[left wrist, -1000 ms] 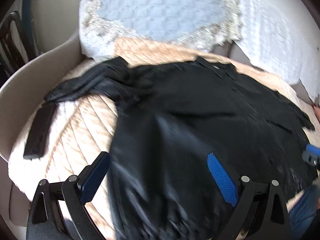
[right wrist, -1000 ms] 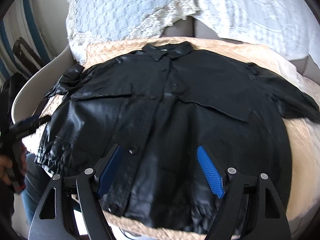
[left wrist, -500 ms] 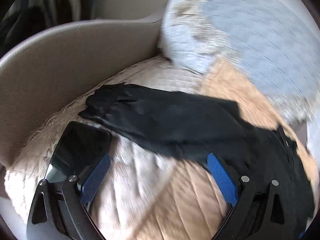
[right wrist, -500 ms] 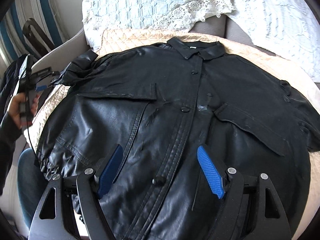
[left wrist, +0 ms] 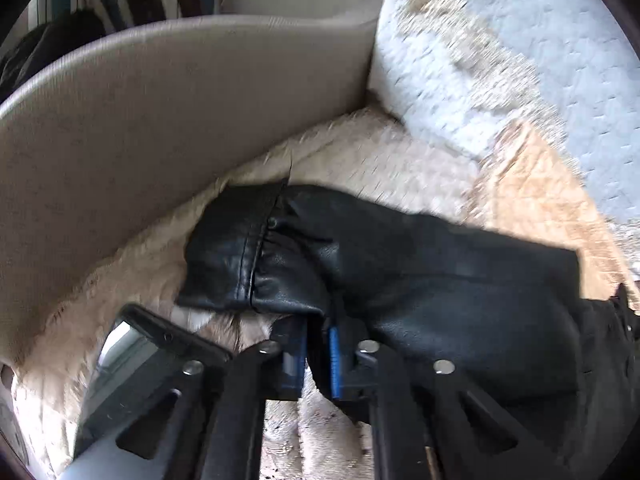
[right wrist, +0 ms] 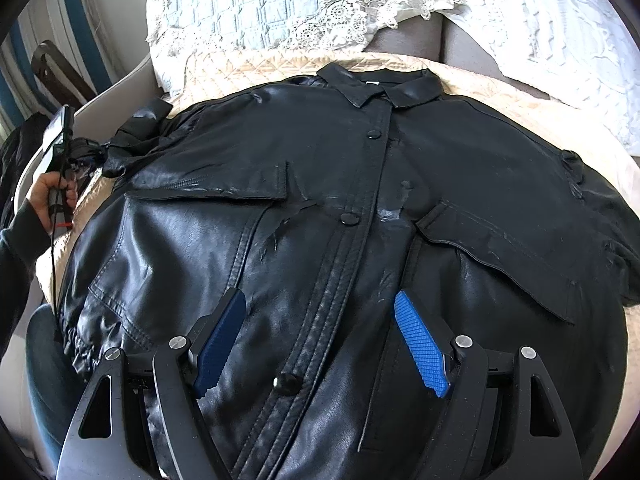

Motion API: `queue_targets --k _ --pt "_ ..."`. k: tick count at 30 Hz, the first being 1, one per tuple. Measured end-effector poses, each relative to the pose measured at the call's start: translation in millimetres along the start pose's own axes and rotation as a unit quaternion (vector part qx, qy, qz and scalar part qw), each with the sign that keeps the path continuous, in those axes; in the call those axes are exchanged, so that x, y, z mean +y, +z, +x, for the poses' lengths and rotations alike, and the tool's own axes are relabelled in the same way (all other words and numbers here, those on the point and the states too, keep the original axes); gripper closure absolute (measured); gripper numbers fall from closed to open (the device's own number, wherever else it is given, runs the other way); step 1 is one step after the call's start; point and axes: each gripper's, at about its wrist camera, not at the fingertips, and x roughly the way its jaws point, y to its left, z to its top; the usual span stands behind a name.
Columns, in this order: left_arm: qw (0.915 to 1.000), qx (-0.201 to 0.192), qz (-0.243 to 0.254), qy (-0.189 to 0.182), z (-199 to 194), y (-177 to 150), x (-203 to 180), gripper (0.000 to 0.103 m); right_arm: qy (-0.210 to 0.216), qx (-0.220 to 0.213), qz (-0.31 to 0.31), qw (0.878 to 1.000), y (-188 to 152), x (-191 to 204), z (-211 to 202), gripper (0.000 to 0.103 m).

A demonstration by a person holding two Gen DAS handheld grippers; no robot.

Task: Fold large clothes
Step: 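Grasp the jacket sleeve cuff with the left tool, then fold the held sleeve across the jacket body with the left tool, release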

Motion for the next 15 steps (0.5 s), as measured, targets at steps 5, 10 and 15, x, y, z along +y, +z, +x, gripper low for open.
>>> queue_targets --k 5,10,15 --pt "0.9951 -0.063 0.039 -0.065 -63.4 17.8 -28.4 0.098 0.001 -0.01 0.005 1.0 -6.8 -6.7 -9.7 0.026" --pt "0.9691 -0.132 0.108 -0.178 -152.3 18.1 -96.5 0.098 0.002 -0.02 0.024 1.0 -13.1 -18.9 -20.0 0.026" --pt "0.9286 -0.118 0.198 -0.291 -199.0 -34.4 -188.0 0.097 -0.004 -0.03 0.04 0.999 -21.0 -30.8 -32.2 0.026"
